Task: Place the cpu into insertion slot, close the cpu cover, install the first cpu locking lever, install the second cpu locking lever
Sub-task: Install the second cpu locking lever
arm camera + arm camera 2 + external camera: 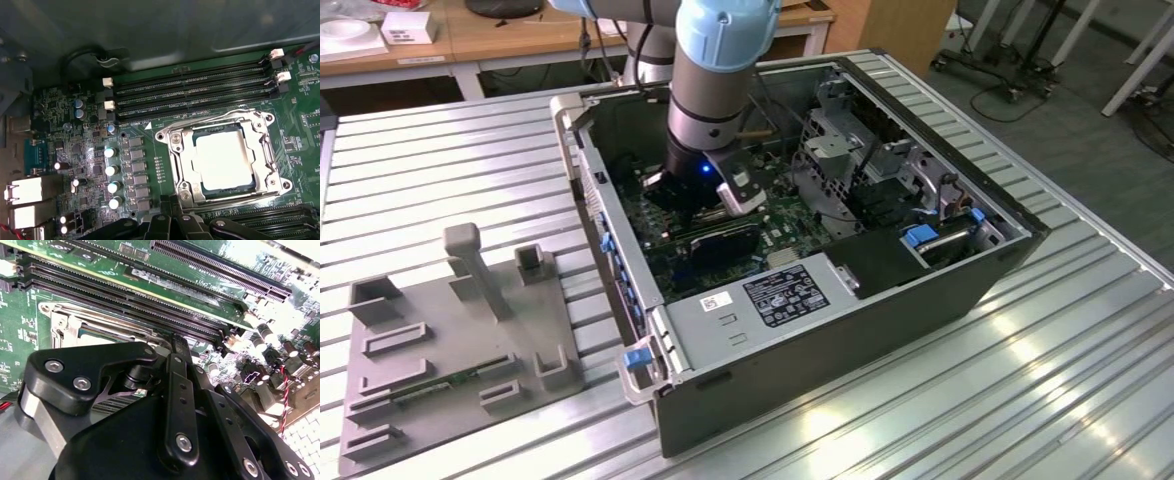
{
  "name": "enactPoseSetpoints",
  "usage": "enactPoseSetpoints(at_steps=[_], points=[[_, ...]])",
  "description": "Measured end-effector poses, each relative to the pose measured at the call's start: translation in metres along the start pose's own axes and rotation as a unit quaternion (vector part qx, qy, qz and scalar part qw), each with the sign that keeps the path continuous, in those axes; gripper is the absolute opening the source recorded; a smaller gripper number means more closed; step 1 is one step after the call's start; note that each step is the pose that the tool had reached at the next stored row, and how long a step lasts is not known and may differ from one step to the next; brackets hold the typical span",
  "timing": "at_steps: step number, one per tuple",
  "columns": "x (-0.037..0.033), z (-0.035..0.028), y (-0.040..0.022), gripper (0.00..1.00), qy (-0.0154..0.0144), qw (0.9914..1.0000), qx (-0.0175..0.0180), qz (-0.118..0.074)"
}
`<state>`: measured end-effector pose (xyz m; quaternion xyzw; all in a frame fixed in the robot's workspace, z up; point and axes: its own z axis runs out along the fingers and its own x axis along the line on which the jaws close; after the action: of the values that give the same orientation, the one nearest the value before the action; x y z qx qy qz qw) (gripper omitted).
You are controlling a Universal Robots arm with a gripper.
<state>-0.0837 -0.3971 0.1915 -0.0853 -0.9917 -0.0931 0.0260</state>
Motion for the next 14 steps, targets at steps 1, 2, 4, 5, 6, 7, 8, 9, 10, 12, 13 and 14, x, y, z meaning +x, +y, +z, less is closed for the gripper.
enactPoseSetpoints(at_steps=[1, 2, 4, 5, 6, 7, 8, 9, 10, 12, 13, 14], points=[[0.0001, 0.0001, 0.0007, 0.11, 0.0000, 1.00000, 0.0003, 0.000], [0.0002, 0.0003, 0.0014, 0.11, -0.0001, 1.00000, 0.0007, 0.000], [0.0003, 0.0006, 0.0022, 0.11, -0.0002, 1.00000, 0.0012, 0.000], [0.0003, 0.0006, 0.0024, 0.11, -0.0002, 1.00000, 0.0013, 0.000], [0.0004, 0.0007, 0.0025, 0.11, -0.0002, 1.00000, 0.0014, 0.000], [0.0004, 0.0007, 0.0026, 0.11, -0.0003, 1.00000, 0.0014, 0.000], [0.0004, 0.0007, 0.0027, 0.11, -0.0002, 1.00000, 0.0014, 0.000], [0.0004, 0.0008, 0.0028, 0.11, -0.0003, 1.00000, 0.0014, 0.000], [0.0004, 0.0008, 0.0029, 0.11, -0.0003, 1.00000, 0.0014, 0.000], [0.0004, 0.0008, 0.0030, 0.11, -0.0003, 1.00000, 0.0015, 0.000], [0.0004, 0.0008, 0.0030, 0.11, -0.0003, 1.00000, 0.0014, 0.000], [0.0004, 0.0009, 0.0030, 0.11, -0.0003, 1.00000, 0.0015, 0.000]])
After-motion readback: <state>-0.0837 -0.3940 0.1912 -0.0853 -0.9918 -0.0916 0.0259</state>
